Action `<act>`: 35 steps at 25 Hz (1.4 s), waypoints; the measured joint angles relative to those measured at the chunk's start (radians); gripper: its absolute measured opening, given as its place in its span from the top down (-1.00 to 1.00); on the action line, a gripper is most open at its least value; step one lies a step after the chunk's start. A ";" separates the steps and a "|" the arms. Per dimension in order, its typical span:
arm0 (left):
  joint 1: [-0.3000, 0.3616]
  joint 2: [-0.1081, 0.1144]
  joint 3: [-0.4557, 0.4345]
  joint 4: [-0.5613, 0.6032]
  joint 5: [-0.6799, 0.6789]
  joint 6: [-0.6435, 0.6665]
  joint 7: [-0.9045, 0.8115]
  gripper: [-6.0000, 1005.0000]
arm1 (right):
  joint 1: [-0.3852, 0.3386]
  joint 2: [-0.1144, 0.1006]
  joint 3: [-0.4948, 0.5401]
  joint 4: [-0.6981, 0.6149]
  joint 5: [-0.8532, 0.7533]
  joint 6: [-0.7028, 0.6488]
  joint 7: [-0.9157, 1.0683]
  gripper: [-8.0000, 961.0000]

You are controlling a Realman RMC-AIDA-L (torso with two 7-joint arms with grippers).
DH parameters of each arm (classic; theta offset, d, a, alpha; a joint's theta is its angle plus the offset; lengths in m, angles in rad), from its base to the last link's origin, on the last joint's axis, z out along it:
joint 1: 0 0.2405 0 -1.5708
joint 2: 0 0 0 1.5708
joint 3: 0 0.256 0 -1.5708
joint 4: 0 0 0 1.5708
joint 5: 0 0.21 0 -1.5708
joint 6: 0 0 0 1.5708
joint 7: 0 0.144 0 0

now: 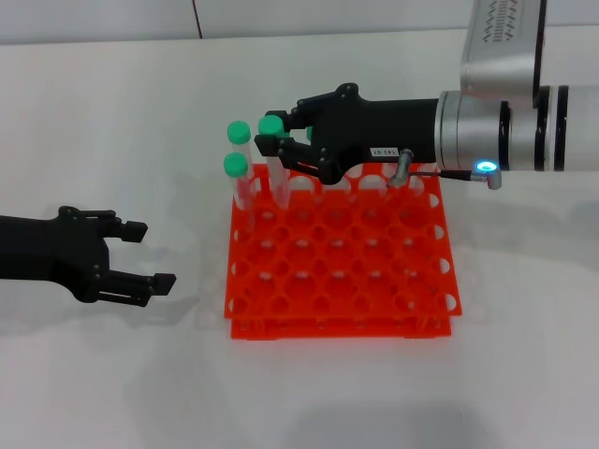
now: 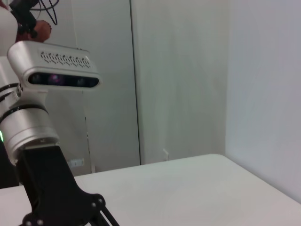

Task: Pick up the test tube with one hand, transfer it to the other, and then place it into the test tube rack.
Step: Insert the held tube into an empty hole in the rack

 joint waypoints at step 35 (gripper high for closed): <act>-0.003 -0.008 0.004 -0.025 -0.002 -0.022 0.017 -0.73 | 0.024 0.000 -0.020 0.082 0.000 0.019 -0.032 0.44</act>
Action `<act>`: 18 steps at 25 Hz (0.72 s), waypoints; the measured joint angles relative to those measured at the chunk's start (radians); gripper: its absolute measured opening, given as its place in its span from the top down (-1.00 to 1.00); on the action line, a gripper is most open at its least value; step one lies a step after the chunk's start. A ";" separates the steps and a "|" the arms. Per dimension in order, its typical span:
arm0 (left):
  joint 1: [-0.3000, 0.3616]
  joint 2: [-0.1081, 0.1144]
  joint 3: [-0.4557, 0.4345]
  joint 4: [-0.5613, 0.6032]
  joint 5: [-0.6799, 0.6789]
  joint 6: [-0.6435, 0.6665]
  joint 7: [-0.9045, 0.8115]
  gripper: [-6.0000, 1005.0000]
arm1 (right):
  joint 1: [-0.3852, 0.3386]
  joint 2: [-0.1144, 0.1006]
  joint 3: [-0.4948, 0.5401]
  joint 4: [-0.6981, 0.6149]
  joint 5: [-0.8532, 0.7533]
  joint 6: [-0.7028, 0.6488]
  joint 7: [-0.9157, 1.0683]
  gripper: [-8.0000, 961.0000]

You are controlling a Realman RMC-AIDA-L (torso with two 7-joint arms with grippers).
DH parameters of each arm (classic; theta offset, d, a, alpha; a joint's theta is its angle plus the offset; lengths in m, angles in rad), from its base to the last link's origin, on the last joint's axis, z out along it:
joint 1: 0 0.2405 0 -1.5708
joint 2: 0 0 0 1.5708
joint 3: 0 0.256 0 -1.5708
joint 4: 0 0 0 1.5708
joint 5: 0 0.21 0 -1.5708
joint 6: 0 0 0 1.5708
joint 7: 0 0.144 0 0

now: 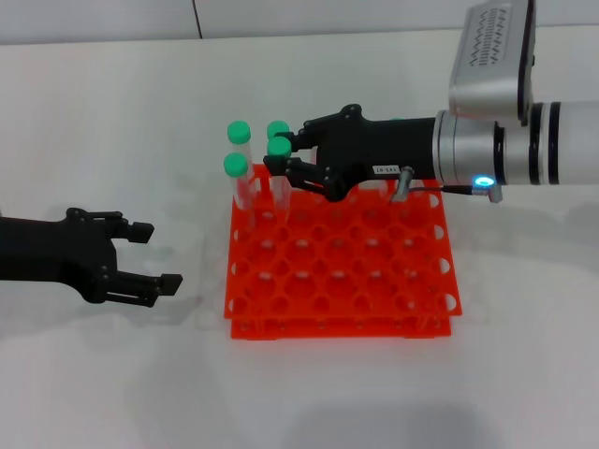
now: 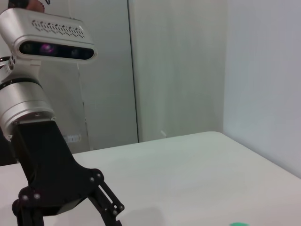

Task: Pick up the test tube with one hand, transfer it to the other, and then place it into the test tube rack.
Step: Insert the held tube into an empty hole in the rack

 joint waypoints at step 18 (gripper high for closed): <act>-0.001 -0.001 0.001 -0.003 0.005 -0.001 0.000 -0.73 | 0.000 0.000 -0.008 0.000 0.015 0.006 -0.015 0.44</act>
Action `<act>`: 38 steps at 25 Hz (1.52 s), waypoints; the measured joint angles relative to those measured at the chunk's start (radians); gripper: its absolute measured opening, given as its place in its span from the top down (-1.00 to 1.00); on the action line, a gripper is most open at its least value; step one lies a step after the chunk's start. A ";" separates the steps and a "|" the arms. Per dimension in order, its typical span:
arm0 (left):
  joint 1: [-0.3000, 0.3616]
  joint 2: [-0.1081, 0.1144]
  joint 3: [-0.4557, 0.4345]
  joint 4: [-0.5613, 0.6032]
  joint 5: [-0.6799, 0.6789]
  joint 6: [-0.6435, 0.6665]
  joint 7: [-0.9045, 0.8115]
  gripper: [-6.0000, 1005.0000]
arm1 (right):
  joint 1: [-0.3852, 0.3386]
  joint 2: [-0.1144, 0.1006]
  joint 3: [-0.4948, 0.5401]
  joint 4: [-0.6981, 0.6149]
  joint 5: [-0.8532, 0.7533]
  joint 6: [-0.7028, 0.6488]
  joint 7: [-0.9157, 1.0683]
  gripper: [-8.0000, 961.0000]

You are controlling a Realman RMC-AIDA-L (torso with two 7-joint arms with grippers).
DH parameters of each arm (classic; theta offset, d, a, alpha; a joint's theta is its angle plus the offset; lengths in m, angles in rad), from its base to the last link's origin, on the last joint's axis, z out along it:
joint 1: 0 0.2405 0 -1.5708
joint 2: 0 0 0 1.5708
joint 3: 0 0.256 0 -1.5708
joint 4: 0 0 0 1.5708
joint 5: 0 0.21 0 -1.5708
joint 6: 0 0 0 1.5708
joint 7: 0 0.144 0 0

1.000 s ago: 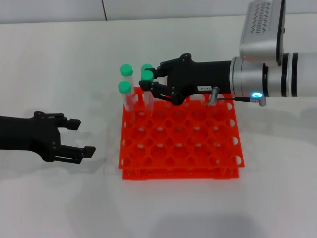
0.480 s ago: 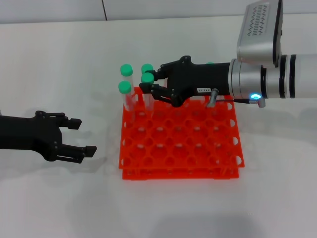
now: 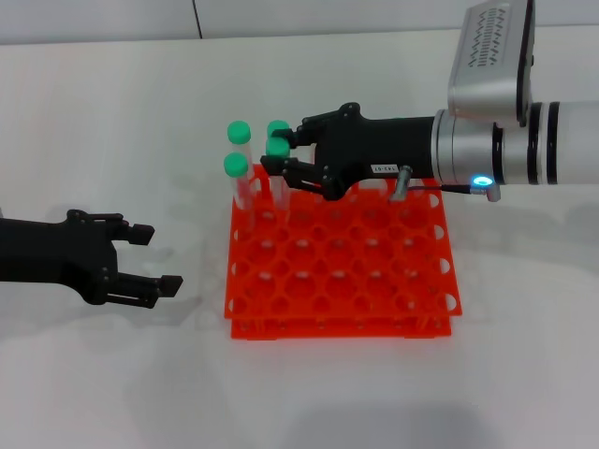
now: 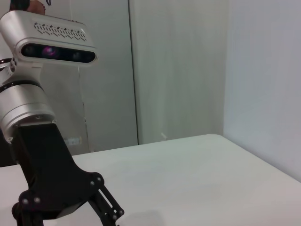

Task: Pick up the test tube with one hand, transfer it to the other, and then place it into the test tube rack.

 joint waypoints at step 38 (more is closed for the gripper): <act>0.004 0.013 -0.088 0.050 -0.130 0.127 0.054 -0.73 | -0.292 -0.043 0.494 -0.301 -0.391 -0.490 0.201 -0.30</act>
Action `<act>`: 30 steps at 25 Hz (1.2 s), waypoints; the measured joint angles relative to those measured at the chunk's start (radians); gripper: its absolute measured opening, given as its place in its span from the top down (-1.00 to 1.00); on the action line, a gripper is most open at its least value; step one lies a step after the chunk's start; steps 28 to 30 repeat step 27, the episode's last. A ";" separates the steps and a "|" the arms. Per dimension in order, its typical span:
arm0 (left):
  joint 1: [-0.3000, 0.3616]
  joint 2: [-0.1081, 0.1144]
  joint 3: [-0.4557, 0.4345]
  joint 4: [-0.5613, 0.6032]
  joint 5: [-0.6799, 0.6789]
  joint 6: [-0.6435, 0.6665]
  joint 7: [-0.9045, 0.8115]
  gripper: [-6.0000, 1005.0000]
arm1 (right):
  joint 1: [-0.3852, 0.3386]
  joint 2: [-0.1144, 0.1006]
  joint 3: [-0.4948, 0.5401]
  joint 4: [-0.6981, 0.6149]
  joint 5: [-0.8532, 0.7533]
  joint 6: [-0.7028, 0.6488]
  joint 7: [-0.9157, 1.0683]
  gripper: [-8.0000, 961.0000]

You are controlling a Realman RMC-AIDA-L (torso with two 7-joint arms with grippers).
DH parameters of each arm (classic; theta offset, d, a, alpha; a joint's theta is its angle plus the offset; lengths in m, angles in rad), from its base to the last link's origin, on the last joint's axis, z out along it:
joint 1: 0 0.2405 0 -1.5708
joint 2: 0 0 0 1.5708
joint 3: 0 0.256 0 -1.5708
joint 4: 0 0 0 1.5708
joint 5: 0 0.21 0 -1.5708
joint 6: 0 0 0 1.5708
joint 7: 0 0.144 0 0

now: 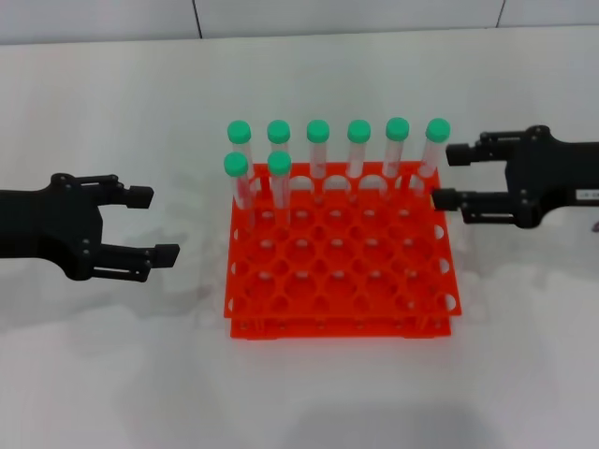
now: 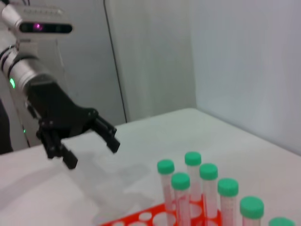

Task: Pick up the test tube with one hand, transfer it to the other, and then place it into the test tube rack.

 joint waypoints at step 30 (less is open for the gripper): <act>0.008 -0.006 0.000 -0.001 -0.002 0.025 0.003 -0.73 | -0.007 0.014 0.001 -0.077 -0.093 -0.065 -0.002 -0.30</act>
